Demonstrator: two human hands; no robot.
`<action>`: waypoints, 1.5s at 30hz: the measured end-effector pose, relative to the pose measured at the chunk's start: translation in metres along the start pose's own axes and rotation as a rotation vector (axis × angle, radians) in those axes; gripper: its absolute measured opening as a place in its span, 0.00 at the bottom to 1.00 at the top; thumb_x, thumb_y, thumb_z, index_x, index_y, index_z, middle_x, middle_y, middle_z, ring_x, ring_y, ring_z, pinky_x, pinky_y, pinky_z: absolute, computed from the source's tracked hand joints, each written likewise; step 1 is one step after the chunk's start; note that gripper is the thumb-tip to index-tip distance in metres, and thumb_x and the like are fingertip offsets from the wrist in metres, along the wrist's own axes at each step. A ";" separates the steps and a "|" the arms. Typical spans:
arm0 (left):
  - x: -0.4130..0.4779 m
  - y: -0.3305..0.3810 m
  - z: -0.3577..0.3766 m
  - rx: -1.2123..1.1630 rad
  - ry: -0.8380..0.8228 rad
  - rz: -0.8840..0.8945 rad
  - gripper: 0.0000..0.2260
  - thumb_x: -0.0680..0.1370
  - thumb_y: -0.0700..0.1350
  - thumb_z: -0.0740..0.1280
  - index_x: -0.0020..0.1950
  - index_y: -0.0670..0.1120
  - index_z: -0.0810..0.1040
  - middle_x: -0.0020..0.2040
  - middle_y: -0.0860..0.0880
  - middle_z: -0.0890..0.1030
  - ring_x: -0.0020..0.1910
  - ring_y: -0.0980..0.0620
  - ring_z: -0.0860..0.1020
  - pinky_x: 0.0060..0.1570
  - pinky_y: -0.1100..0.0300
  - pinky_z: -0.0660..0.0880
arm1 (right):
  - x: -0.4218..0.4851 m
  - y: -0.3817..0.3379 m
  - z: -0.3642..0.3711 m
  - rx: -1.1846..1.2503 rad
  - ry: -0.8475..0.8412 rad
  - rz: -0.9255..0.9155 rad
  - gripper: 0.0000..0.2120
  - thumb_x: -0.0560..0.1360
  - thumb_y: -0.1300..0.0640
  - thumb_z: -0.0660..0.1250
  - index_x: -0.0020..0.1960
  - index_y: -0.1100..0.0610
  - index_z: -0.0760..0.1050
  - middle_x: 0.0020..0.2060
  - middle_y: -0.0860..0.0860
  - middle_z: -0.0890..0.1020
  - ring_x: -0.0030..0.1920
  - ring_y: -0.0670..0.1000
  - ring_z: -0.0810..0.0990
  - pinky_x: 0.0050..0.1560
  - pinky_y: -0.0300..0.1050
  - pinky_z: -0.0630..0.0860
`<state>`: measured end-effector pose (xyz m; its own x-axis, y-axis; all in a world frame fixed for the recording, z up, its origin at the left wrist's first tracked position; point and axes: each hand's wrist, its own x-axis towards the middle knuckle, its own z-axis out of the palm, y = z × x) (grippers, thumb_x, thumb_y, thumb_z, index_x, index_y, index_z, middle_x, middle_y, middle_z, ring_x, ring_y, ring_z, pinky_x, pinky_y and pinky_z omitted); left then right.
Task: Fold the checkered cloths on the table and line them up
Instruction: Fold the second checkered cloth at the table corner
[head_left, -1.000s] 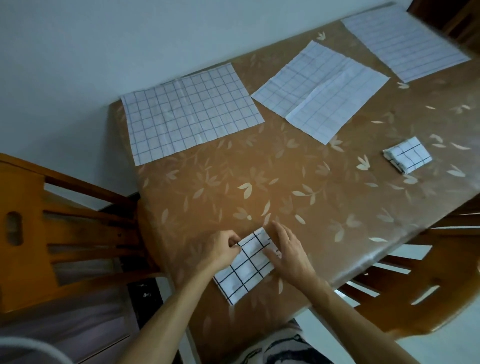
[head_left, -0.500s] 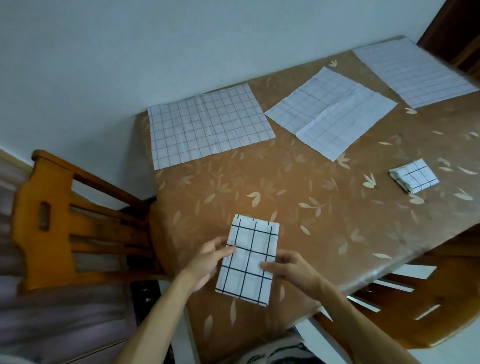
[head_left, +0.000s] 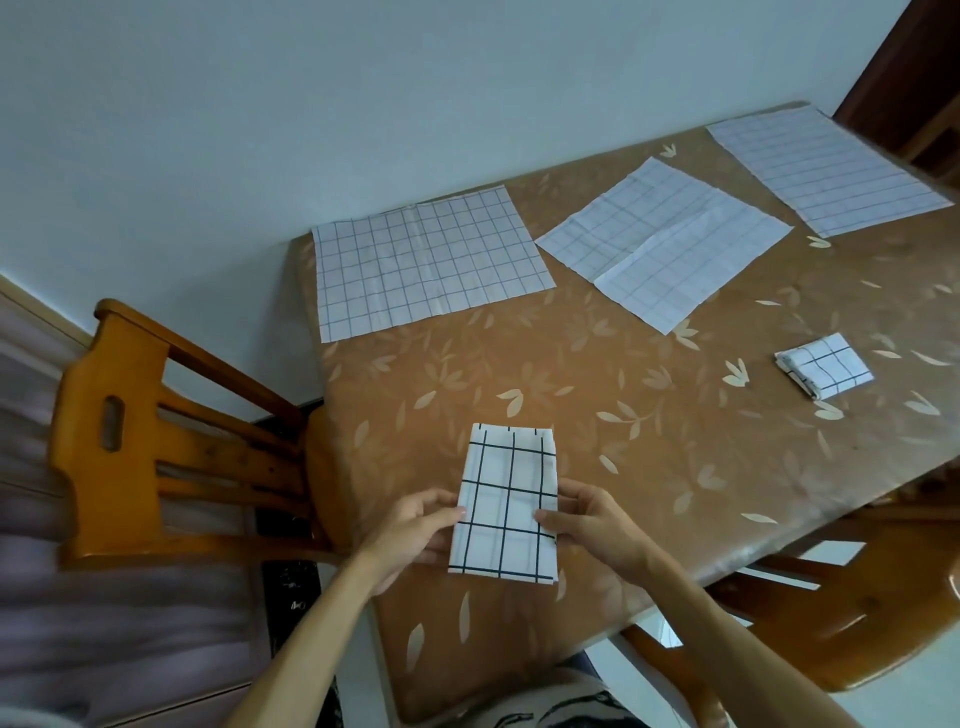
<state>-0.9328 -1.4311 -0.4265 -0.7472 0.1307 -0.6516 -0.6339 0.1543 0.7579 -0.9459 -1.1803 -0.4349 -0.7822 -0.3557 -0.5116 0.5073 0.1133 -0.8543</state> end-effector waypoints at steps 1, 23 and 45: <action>-0.001 0.001 0.001 -0.003 0.002 -0.002 0.08 0.80 0.45 0.68 0.58 0.44 0.78 0.51 0.47 0.86 0.48 0.48 0.86 0.36 0.61 0.79 | 0.000 0.000 0.000 0.010 -0.005 0.000 0.14 0.79 0.65 0.65 0.64 0.58 0.76 0.55 0.54 0.85 0.55 0.54 0.84 0.55 0.54 0.82; 0.007 -0.015 0.007 -0.291 0.079 -0.007 0.12 0.83 0.42 0.58 0.48 0.41 0.80 0.50 0.40 0.85 0.43 0.46 0.82 0.37 0.55 0.80 | 0.003 -0.003 0.001 0.060 0.097 -0.003 0.15 0.81 0.65 0.58 0.46 0.64 0.83 0.44 0.55 0.87 0.43 0.52 0.85 0.43 0.42 0.80; 0.060 -0.032 -0.010 0.519 0.505 0.158 0.08 0.78 0.55 0.69 0.52 0.52 0.77 0.47 0.58 0.80 0.40 0.60 0.79 0.36 0.66 0.76 | 0.088 0.035 0.014 -0.527 0.283 -0.003 0.09 0.78 0.55 0.67 0.58 0.53 0.79 0.46 0.45 0.84 0.46 0.44 0.83 0.48 0.45 0.82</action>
<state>-0.9596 -1.4383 -0.4892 -0.9017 -0.2575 -0.3473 -0.4291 0.6303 0.6469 -0.9916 -1.2208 -0.5085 -0.8860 -0.1034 -0.4521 0.3140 0.5836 -0.7488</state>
